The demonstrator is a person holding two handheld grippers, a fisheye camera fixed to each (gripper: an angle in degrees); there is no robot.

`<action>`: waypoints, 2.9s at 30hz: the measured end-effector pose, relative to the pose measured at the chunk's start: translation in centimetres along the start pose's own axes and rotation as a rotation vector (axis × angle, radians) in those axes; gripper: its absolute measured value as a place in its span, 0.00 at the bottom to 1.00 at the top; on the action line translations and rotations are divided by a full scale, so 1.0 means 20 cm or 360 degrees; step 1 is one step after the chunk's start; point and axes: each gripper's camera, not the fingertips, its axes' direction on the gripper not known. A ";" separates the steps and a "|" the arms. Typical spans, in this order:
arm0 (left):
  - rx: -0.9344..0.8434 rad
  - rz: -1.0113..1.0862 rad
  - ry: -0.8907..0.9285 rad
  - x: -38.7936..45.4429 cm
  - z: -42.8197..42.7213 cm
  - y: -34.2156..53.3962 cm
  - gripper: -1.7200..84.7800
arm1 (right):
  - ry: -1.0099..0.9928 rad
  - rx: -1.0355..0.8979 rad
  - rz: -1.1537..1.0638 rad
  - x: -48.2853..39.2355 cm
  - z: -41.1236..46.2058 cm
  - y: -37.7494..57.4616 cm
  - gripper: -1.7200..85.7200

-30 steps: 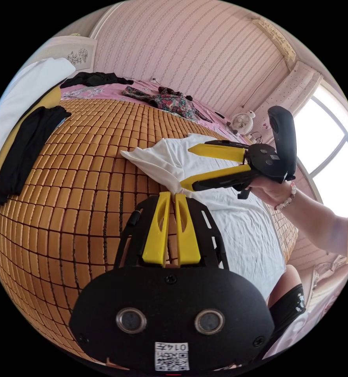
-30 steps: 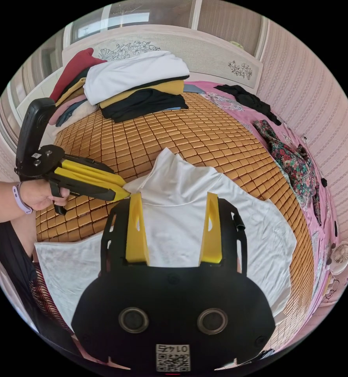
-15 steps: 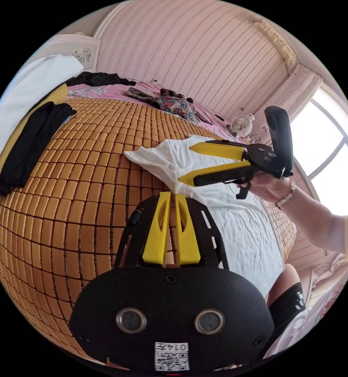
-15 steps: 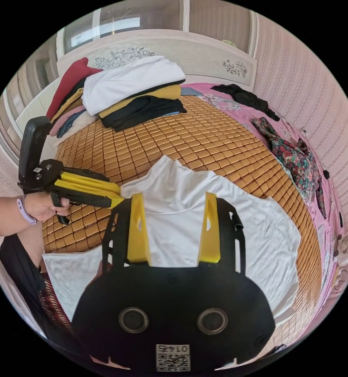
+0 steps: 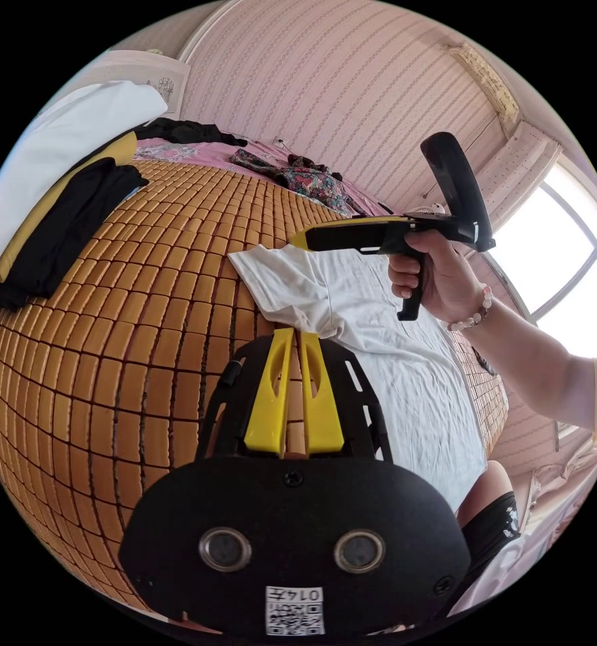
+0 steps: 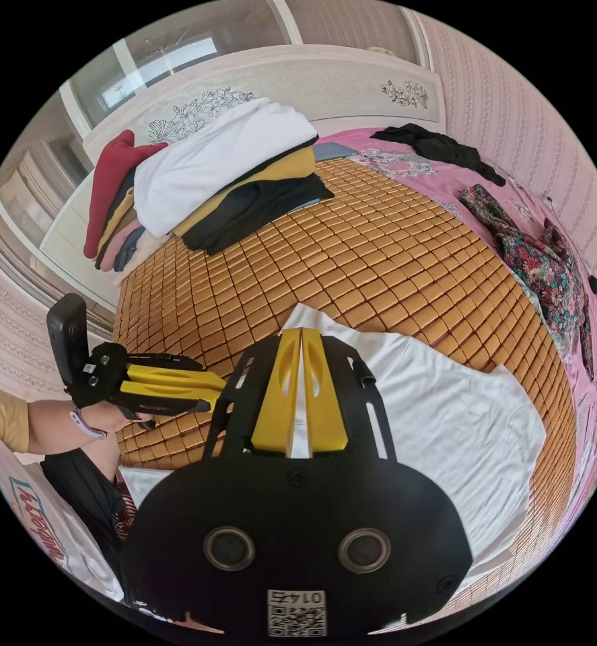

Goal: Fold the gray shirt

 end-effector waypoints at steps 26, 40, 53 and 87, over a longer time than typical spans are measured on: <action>-0.0204 0.0022 -0.0214 0.11 0.33 -0.08 0.07 | 0.0114 -0.0172 -0.0019 -0.05 0.06 -0.42 0.05; -0.0249 0.0098 -0.0274 0.02 0.53 -0.25 0.07 | 0.0200 0.0087 0.0315 0.02 -0.31 -0.61 0.05; -0.0218 0.0226 -0.0408 0.12 0.79 -0.51 0.10 | 0.0929 -0.0028 0.0986 0.70 -1.32 0.67 0.16; -0.0286 0.0239 -0.0533 0.39 1.06 -0.55 0.03 | 0.0604 0.0237 0.1587 0.49 -2.24 1.16 0.09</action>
